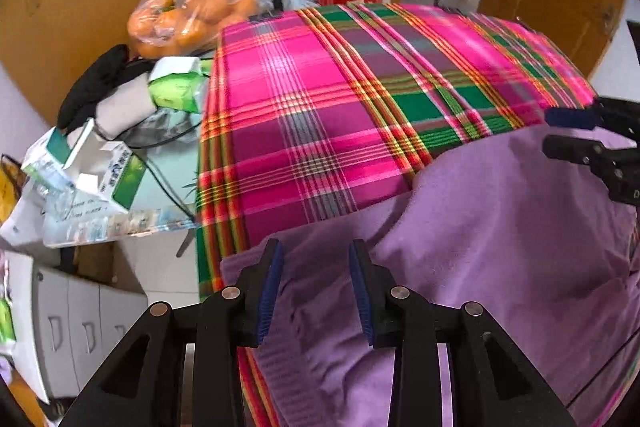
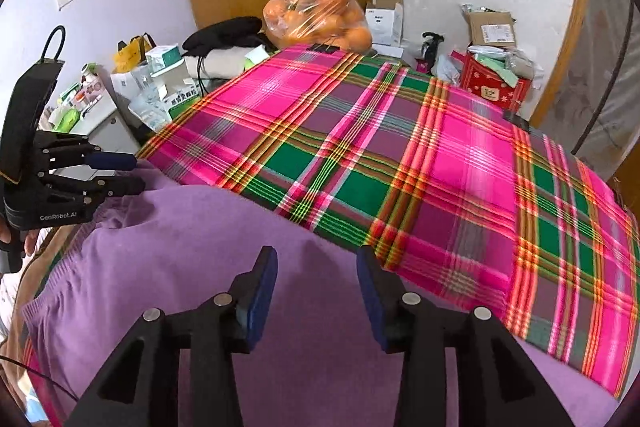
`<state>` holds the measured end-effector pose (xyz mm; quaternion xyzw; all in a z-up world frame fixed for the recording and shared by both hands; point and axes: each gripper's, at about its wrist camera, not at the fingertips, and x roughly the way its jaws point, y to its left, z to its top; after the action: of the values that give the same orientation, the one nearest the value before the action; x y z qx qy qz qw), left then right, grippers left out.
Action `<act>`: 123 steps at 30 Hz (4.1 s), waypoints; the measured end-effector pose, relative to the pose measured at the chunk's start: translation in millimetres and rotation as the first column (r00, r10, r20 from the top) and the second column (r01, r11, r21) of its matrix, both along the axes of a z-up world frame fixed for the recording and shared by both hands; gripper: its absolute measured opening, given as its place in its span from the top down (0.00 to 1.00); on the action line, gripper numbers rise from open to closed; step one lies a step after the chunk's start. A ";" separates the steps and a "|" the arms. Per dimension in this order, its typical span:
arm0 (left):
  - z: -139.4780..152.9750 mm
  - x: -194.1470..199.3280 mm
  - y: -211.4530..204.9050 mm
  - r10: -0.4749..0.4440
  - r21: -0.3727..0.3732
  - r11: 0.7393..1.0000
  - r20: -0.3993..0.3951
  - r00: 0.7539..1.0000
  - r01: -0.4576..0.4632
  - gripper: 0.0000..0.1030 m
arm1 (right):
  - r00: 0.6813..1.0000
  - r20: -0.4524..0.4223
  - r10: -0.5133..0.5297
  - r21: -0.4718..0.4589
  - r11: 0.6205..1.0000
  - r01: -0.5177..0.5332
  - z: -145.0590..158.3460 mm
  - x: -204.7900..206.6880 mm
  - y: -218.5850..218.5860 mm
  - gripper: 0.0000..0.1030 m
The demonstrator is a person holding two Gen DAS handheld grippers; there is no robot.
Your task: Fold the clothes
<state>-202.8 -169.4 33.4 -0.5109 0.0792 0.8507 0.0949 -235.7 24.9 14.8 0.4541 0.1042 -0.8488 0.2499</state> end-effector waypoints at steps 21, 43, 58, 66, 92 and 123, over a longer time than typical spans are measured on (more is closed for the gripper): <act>-14.8 -12.7 7.0 -0.142 0.031 0.989 -0.036 0.989 0.143 0.57 | 0.999 0.027 0.044 0.042 0.998 -0.045 -33.4 -18.8 -14.7 0.51; -4.9 3.4 11.7 -0.159 -0.034 0.987 -0.138 0.978 0.156 0.95 | 0.996 -0.054 0.074 0.072 0.995 -0.070 -28.6 -0.1 -21.6 0.94; -10.8 -4.8 -11.2 -0.075 0.068 0.994 -0.109 0.991 0.083 0.94 | 0.998 -0.046 0.034 0.060 0.998 -0.031 -32.4 -8.5 -18.2 0.91; -9.8 -3.9 -8.8 -0.132 0.103 0.984 -0.104 0.986 0.142 0.68 | 0.999 -0.041 0.012 0.036 0.999 -0.011 -33.8 -15.4 -11.9 0.64; -8.0 4.9 5.6 -0.169 0.050 0.983 -0.113 0.979 0.175 0.95 | 0.992 -0.045 0.121 0.057 0.991 -0.118 -24.4 3.7 -40.0 0.96; 78.4 155.4 12.1 -0.133 0.013 0.989 -0.382 0.915 0.149 0.95 | 0.919 -0.380 0.105 0.132 0.990 -0.059 73.6 186.6 -45.2 0.96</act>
<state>-47.4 -157.3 111.8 -0.3272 0.1150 0.9260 0.1491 -49.1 -20.4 88.4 0.2871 0.2201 -0.9027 0.2329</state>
